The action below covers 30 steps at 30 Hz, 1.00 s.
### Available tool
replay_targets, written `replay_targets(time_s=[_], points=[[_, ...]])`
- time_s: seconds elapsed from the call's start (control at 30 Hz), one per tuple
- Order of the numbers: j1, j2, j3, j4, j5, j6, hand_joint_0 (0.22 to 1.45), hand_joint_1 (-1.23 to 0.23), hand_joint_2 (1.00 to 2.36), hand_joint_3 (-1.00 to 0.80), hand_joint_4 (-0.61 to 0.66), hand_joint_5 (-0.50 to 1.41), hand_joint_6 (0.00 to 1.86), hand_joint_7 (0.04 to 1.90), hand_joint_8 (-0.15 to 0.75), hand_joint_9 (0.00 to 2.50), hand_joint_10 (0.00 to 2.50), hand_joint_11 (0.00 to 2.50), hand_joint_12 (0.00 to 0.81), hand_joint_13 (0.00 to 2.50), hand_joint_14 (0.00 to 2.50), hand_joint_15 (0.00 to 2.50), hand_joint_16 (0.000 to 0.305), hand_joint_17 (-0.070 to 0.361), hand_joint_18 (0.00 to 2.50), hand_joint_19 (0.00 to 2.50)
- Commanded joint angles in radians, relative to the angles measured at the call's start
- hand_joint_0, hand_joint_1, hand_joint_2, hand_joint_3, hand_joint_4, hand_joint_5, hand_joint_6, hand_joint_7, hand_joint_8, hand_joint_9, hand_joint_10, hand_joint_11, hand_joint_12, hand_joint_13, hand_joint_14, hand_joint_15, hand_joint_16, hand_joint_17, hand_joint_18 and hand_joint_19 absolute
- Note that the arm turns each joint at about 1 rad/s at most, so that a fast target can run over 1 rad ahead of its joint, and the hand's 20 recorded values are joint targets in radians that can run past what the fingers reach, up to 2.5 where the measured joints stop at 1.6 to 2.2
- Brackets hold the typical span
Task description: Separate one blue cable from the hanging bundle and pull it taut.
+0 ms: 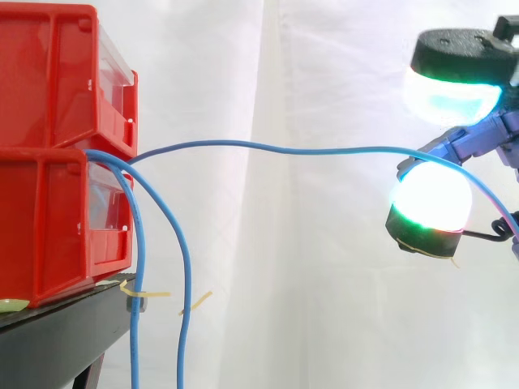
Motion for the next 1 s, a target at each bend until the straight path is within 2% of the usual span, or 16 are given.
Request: replay_targets(time_s=[0.0,0.07,0.17,0.27,0.37,0.5,0.97], points=[[0.000,0.000,0.001,0.000,0.000,0.000,0.49,-0.33,1.00,-0.50,0.12,0.15,0.50,1.29,0.183,2.14,0.03,0.62,0.323,1.56,0.02,0.86,0.048,0.108,1.07,0.83],[0.000,0.000,0.000,0.000,0.000,0.000,0.55,-0.35,1.00,-0.50,0.11,0.15,0.50,1.29,0.181,2.13,0.02,0.63,0.301,1.54,0.02,0.88,0.043,0.098,1.03,0.87],[0.000,0.000,0.000,0.000,0.000,0.000,0.64,-0.50,1.00,-0.50,0.10,0.15,0.50,1.29,0.167,2.14,0.03,0.66,0.292,1.53,0.03,0.88,0.040,0.091,1.01,0.87],[0.000,0.000,0.000,0.000,0.000,0.000,0.70,-0.60,1.00,-0.50,0.10,0.15,0.50,1.29,0.165,2.15,0.03,0.69,0.289,1.54,0.02,0.88,0.039,0.088,1.02,0.87],[0.000,0.000,0.000,0.000,0.000,0.000,0.73,-0.65,1.01,-0.43,0.10,0.15,0.50,1.29,0.163,2.18,0.03,0.71,0.293,1.54,0.03,0.88,0.038,0.086,1.04,0.87],[0.000,0.000,0.000,0.000,0.000,0.000,0.75,-0.67,1.01,-0.35,0.09,0.15,0.50,1.29,0.159,2.19,0.03,0.74,0.291,1.54,0.02,0.89,0.038,0.085,1.04,0.88],[0.000,0.000,0.000,0.000,0.000,0.000,0.76,-0.70,1.02,-0.26,0.08,0.15,0.50,1.30,0.173,2.13,0.03,0.72,0.293,1.52,0.03,0.89,0.037,0.083,1.02,0.88]])
